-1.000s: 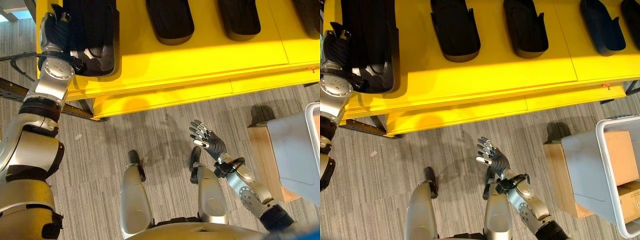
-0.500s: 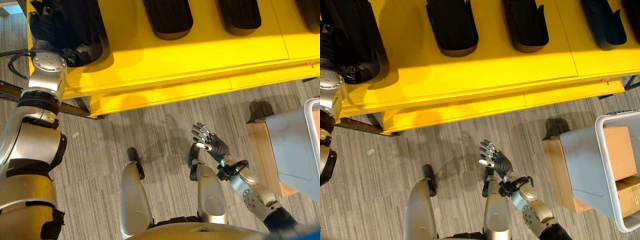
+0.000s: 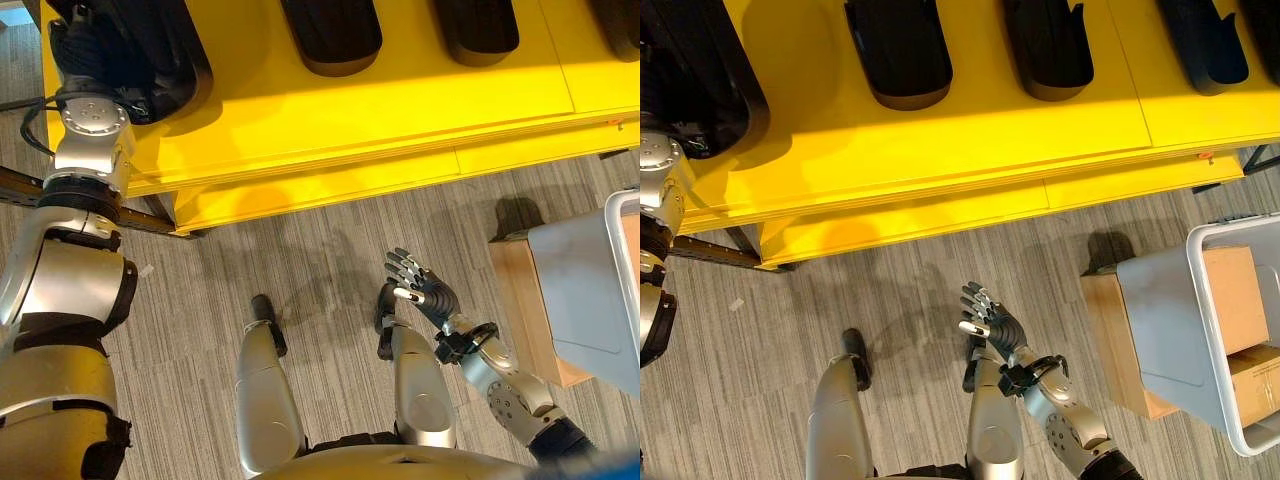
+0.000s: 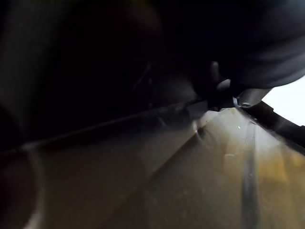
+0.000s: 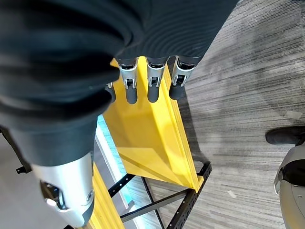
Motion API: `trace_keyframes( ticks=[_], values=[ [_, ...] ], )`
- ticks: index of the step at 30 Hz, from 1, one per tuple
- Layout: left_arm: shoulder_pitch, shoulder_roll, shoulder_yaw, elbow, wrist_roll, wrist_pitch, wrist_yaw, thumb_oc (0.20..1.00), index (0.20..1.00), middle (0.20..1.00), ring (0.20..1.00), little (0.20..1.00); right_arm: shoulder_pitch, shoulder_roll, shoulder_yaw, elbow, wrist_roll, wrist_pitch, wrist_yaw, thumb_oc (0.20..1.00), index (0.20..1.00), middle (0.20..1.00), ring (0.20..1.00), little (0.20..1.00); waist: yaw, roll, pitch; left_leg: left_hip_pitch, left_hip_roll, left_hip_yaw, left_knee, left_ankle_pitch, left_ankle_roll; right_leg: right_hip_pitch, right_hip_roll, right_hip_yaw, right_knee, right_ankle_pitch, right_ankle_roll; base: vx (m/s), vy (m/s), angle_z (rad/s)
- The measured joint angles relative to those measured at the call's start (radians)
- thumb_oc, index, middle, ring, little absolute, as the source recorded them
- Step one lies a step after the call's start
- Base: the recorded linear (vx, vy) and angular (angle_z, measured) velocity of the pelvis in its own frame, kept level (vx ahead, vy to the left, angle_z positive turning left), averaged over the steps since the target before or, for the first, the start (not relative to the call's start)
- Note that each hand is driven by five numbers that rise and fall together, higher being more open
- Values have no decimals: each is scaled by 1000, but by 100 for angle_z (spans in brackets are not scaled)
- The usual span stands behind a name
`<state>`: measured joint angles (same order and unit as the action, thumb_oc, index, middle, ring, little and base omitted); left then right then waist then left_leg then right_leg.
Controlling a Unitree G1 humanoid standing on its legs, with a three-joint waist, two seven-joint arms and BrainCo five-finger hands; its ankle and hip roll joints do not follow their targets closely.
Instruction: Move parts from the plastic box to the shelf.
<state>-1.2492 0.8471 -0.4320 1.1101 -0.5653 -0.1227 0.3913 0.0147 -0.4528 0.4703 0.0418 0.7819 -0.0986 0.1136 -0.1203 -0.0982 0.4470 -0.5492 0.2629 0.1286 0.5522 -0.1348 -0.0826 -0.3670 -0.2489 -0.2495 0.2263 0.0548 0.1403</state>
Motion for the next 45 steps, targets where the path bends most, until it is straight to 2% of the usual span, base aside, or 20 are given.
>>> trace_keyframes(
  ticks=[1,2,16,24,32,36,40,45],
  values=[
    [0,0,0,0,0,0,0,567,567,567,567,567,0,0,0,0,0,0,0,1000,1000,1000,1000,1000,0,0,0,0,0,0,0,0,0,0,0,0,0,0,0,5,11,-3],
    [-21,2,0,4,7,1,-1,1000,1000,1000,1000,1000,12,0,-15,-8,2,3,1,1000,1000,1000,1000,1000,0,0,0,-8,0,1,6,-2,0,-8,0,4,4,0,0,3,14,-3],
    [-34,32,-2,3,6,1,-23,1000,1000,1000,1000,1000,36,-3,-39,-12,19,6,11,1000,1000,1000,1000,1000,0,3,-1,-18,0,6,15,-7,3,-24,-4,17,14,1,-1,0,0,0],
    [-42,41,3,3,-4,1,-24,1000,1000,1000,1000,1000,37,-40,-42,-16,19,16,15,1000,1000,1000,1000,1000,4,6,-2,-25,-2,5,25,-7,4,-33,-6,17,25,1,0,0,0,0],
    [-42,44,3,-1,-4,-1,-27,1000,1000,1000,1000,1000,42,-45,-51,-22,19,17,26,1000,1000,1000,1000,1000,6,22,-4,-10,-8,4,18,-1,9,-20,-14,16,35,1,0,-26,-4,2],
    [-39,63,-1,-78,22,-3,-29,1000,1000,1000,1000,1000,43,-77,-64,-23,19,20,35,1000,1000,1000,1000,1000,10,31,-7,1,-19,5,7,3,12,-13,-23,17,34,0,-1,4,-4,3],
    [-8,118,0,-233,87,-40,-34,1000,1000,1000,1000,1000,49,-77,-72,-25,19,20,41,1000,1000,1000,1000,1000,24,32,-8,25,-24,6,-1,4,12,10,-26,16,31,0,0,0,0,0],
    [177,197,59,-489,163,-71,-33,1000,1000,1000,1000,1000,59,-76,-84,-24,18,21,43,1000,1000,1000,1000,1000,36,42,-14,69,-33,9,-22,4,11,50,-31,14,20,-3,2,0,-3,1]
  ],
)
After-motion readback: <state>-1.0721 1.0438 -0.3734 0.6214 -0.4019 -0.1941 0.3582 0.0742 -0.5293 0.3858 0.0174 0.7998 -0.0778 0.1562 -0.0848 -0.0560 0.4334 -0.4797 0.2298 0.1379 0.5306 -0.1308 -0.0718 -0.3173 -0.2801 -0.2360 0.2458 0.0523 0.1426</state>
